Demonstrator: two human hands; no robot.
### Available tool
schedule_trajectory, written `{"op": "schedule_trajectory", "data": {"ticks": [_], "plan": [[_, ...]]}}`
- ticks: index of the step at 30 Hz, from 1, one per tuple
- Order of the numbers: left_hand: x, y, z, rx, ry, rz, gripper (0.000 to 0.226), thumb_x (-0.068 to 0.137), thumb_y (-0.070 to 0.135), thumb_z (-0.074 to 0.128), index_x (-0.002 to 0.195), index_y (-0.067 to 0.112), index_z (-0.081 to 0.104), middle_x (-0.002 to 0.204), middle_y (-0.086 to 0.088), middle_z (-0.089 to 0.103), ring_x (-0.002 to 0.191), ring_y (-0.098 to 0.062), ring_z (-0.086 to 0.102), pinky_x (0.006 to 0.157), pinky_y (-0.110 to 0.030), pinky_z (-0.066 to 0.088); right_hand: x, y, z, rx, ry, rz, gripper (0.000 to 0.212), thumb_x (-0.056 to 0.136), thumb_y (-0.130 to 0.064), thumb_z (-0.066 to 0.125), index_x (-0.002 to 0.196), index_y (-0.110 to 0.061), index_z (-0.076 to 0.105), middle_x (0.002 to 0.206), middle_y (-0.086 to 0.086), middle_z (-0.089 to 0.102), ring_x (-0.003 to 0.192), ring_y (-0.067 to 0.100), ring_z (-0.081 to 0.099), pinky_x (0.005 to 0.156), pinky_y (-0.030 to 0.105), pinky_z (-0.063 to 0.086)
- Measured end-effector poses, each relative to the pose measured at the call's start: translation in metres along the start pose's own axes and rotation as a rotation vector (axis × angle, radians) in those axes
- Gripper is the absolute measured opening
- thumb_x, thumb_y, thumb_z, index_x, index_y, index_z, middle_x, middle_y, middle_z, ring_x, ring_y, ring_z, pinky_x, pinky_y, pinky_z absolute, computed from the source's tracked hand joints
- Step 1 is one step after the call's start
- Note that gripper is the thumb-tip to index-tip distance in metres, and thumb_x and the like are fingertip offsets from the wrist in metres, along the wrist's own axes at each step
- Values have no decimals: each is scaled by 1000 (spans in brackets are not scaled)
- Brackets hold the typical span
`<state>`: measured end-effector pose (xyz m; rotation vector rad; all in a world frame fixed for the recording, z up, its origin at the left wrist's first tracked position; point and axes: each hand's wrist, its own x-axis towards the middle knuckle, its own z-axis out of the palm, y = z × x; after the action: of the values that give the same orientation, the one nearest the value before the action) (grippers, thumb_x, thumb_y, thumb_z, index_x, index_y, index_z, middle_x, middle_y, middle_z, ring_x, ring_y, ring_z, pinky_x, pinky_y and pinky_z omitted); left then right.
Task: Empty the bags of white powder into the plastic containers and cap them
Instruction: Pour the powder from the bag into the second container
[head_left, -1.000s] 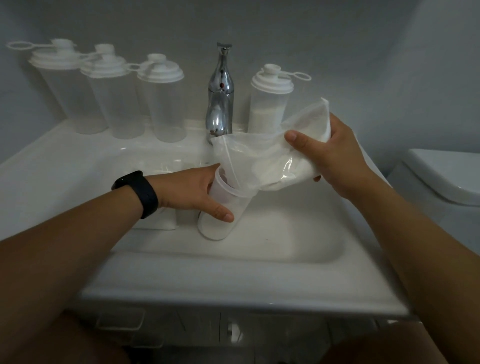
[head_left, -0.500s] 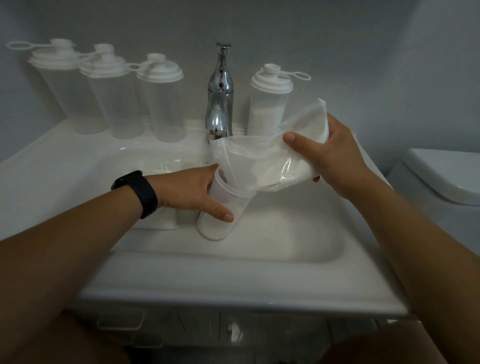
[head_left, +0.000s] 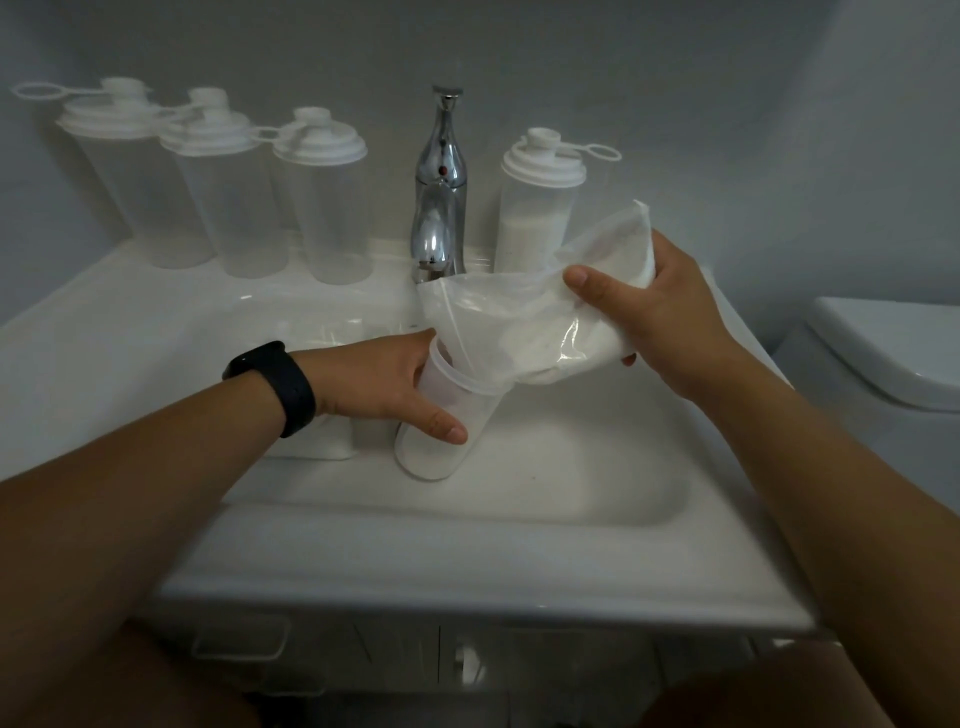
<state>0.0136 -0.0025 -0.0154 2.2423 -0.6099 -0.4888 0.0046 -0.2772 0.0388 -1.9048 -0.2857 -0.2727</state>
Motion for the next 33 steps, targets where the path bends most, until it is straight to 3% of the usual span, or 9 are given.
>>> {"op": "schedule_trajectory", "data": {"ticks": [3, 12, 18, 26, 33], "plan": [[0, -1, 0, -6, -3, -1, 88, 64, 45, 91, 141, 39, 48, 129, 29, 63, 120, 6, 59, 105, -22, 47, 0, 0, 0, -1, 10, -7, 29, 87, -40, 80, 107, -28, 63, 90, -2, 75, 69, 14, 72, 43, 28, 48], [-1, 1, 0, 13, -5, 7, 75, 67, 42, 89, 131, 46, 49, 124, 33, 63, 115, 12, 58, 95, -8, 46, -1, -2, 2, -7, -2, 4, 28, 86, -42, 79, 106, -32, 63, 90, -5, 75, 71, 12, 73, 44, 27, 48], [0, -1, 0, 0, -6, -4, 83, 66, 45, 91, 138, 41, 50, 128, 28, 64, 119, 5, 60, 103, -21, 47, -1, -3, 2, -14, 9, 3, 27, 86, -41, 79, 105, -31, 62, 88, -5, 75, 69, 12, 72, 42, 27, 48], [-1, 1, 0, 0, -8, -4, 81, 67, 43, 90, 137, 41, 50, 126, 31, 64, 118, 6, 60, 103, -20, 47, -1, -3, 1, -21, 8, 1, 28, 86, -42, 79, 105, -32, 62, 90, -3, 75, 69, 12, 72, 43, 28, 48], [-1, 4, 1, 3, -12, 2, 66, 70, 37, 89, 125, 45, 53, 113, 39, 64, 110, 12, 60, 88, -5, 46, -1, -5, 1, -36, -3, 4, 26, 86, -41, 80, 103, -34, 62, 89, -4, 74, 68, 10, 72, 42, 27, 48]]}}
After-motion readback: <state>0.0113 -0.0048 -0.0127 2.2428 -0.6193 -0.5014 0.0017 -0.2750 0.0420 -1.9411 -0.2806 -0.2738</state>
